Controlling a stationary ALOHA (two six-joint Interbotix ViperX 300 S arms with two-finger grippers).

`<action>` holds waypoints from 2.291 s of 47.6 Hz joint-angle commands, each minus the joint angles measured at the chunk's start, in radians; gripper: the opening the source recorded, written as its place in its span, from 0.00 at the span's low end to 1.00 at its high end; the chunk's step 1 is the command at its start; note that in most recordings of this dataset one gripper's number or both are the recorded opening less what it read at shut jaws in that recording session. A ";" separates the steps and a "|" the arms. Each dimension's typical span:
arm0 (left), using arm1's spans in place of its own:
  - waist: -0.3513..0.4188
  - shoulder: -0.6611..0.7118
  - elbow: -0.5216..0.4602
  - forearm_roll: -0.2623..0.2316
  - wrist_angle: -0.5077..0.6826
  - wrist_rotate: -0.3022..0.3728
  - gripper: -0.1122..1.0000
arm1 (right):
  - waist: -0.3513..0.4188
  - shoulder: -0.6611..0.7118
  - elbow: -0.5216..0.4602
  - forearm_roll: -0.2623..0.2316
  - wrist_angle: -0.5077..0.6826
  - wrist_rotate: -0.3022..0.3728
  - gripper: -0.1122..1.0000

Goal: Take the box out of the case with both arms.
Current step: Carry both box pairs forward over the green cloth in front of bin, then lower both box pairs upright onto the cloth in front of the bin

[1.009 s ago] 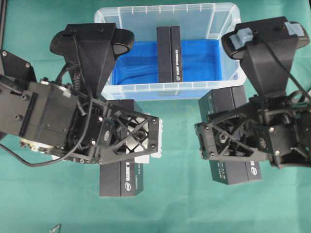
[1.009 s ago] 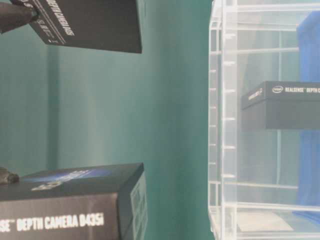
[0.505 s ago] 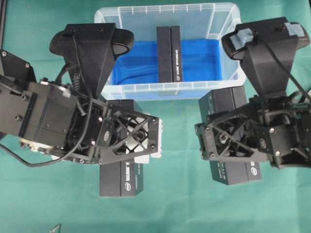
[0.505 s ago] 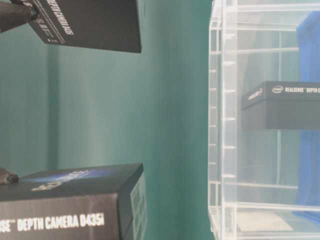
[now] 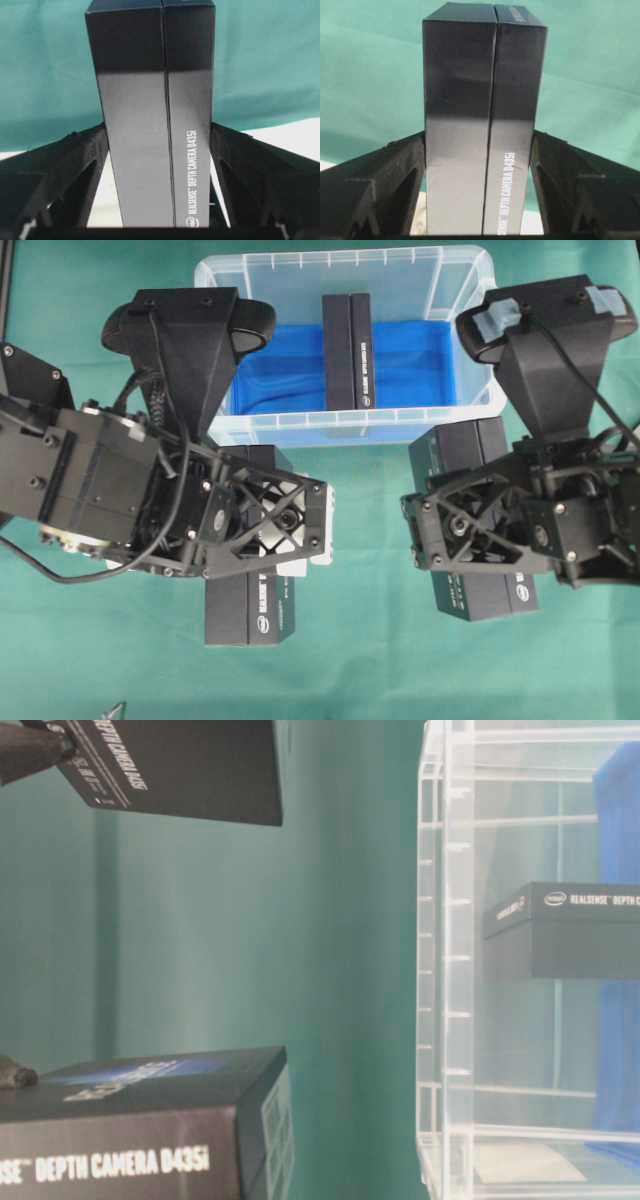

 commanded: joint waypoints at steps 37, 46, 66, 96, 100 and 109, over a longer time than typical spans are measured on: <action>-0.048 -0.095 0.472 0.046 -0.331 -0.124 0.67 | 0.006 0.018 0.325 0.049 -0.284 0.058 0.69; -0.055 -0.097 0.591 0.044 -0.486 -0.155 0.67 | 0.006 0.020 0.419 0.052 -0.390 0.072 0.69; -0.055 -0.055 0.710 0.014 -0.653 -0.149 0.67 | 0.006 0.040 0.601 0.051 -0.653 0.126 0.69; -0.041 -0.046 0.744 -0.028 -0.781 -0.064 0.67 | 0.006 0.041 0.641 0.051 -0.703 0.129 0.69; -0.041 -0.046 0.744 -0.031 -0.781 -0.049 0.67 | 0.006 0.041 0.641 0.052 -0.703 0.129 0.69; -0.041 -0.046 0.741 -0.031 -0.781 -0.051 0.68 | 0.006 0.040 0.640 0.057 -0.696 0.137 0.69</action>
